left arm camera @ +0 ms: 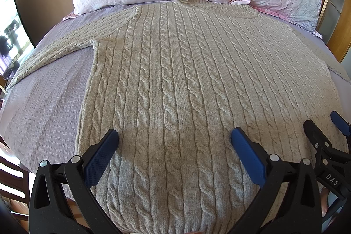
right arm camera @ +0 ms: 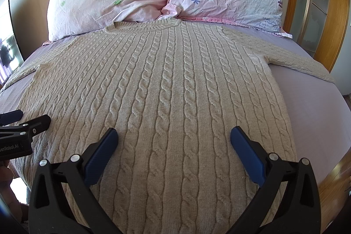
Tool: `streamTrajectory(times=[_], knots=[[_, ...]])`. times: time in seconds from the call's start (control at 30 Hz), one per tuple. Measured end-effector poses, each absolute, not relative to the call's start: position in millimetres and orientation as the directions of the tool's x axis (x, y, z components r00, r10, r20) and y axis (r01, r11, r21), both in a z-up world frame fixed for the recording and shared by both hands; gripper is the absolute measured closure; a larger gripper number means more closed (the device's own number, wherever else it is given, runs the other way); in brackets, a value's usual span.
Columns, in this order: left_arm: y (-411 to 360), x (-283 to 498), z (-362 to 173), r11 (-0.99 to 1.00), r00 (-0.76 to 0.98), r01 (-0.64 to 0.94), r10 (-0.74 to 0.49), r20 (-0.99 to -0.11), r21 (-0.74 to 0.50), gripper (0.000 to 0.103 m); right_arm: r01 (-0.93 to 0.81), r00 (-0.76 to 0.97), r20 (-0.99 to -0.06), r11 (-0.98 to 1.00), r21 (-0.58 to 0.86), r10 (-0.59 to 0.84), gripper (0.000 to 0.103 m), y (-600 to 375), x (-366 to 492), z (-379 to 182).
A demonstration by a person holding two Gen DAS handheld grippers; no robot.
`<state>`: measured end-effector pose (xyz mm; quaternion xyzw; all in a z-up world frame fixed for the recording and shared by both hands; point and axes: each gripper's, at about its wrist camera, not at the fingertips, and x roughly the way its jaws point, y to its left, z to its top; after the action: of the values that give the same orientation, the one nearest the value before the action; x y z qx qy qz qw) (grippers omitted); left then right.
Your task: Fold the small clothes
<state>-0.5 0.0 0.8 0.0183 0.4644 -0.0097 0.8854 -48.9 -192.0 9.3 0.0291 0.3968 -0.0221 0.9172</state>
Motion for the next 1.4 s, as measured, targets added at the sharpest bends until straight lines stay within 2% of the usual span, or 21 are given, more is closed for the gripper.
streamTrajectory(times=[0.23, 0.3, 0.37, 0.47, 0.57, 0.6, 0.63, 0.7, 0.73, 0.87, 0.97, 1.0, 1.03, 1.13, 1.2, 1.23, 1.33, 1.4], knots=[[0, 1, 1, 0.999, 0.562, 0.044, -0.001, -0.827, 0.029, 0.001, 0.031, 0.723, -0.691, 0.999, 0.027, -0.004, 0.002, -196, -53, 7], [2, 4, 1, 0.998, 0.561, 0.052, -0.006, -0.828, 0.029, 0.001, -0.042, 0.742, -0.668, 0.998, 0.043, 0.060, 0.002, -199, -58, 9], [2, 5, 2, 0.997, 0.557, 0.063, -0.008, -0.831, 0.033, 0.001, -0.055, 0.734, -0.667, 0.990, 0.128, 0.127, 0.002, -224, -54, 15], [3, 12, 4, 0.994, 0.542, 0.105, -0.038, -0.840, 0.022, 0.001, 0.124, 0.812, -0.577, 0.941, 0.315, 0.086, 0.002, -311, -53, 43], [22, 14, 17, 0.980, 0.562, 0.151, -0.190, -0.805, -0.126, 0.001, 0.358, 0.834, -0.551, 0.785, 0.505, -0.026, 0.003, -421, -47, 54], [34, 17, 23, 0.971, 0.590, 0.154, -0.237, -0.772, -0.181, 0.001, 0.417, 0.824, -0.565, 0.727, 0.545, -0.048, 0.010, -456, -41, 53], [48, 21, 30, 0.964, 0.630, 0.147, -0.265, -0.730, -0.223, 0.001, 0.480, 0.798, -0.598, 0.683, 0.551, -0.078, 0.025, -484, -33, 50], [75, 31, 41, 0.952, 0.690, 0.124, -0.285, -0.666, -0.280, 0.001, 0.596, 0.733, -0.664, 0.605, 0.528, -0.144, 0.035, -532, -16, 43], [90, 39, 45, 0.951, 0.707, 0.099, -0.275, -0.651, -0.294, 0.001, 0.645, 0.704, -0.690, 0.557, 0.524, -0.166, 0.036, -554, -9, 38], [140, 61, 49, 0.970, 0.753, -0.058, -0.113, -0.648, -0.237, 0.001, 0.733, 0.654, -0.744, 0.359, 0.578, -0.138, 0.047, -617, 2, 5], [171, 72, 44, 0.975, 0.742, -0.147, -0.003, -0.670, -0.167, 0.001, 0.747, 0.649, -0.745, 0.317, 0.585, -0.155, 0.062, -629, 7, -6], [182, 73, 42, 0.974, 0.730, -0.166, 0.016, -0.684, -0.155, 0.001, 0.753, 0.640, -0.752, 0.320, 0.576, -0.154, 0.080, -631, 11, -10], [193, 73, 40, 0.971, 0.720, -0.186, 0.029, -0.694, -0.152, 0.001, 0.752, 0.641, -0.753, 0.316, 0.578, -0.148, 0.093, -633, 14, -16], [224, 71, 38, 0.951, 0.724, -0.255, 0.067, -0.686, -0.176, 0.001, 0.745, 0.652, -0.734, 0.341, 0.573, -0.192, 0.095, -625, 18, -5], [245, 67, 40, 0.933, 0.737, -0.283, 0.063, -0.673, -0.223, 0.001, 0.687, 0.695, -0.670, 0.516, 0.512, -0.262, 0.095, -588, 32, 34], [256, 66, 40, 0.922, 0.747, -0.292, 0.052, -0.663, -0.256, 0.001, 0.635, 0.729, -0.636, 0.598, 0.489, -0.253, 0.095, -566, 43, 52], [280, 64, 37, 0.882, 0.777, -0.323, 0.040, -0.628, -0.344, 0.001, 0.375, 0.841, -0.531, 0.816, 0.439, -0.100, 0.095, -467, 73, 101], [294, 63, 33, 0.849, 0.791, -0.349, 0.041, -0.610, -0.396, 0.001, 0.159, 0.867, -0.495, 0.915, 0.372, 0.051, 0.095, -385, 91, 120]])
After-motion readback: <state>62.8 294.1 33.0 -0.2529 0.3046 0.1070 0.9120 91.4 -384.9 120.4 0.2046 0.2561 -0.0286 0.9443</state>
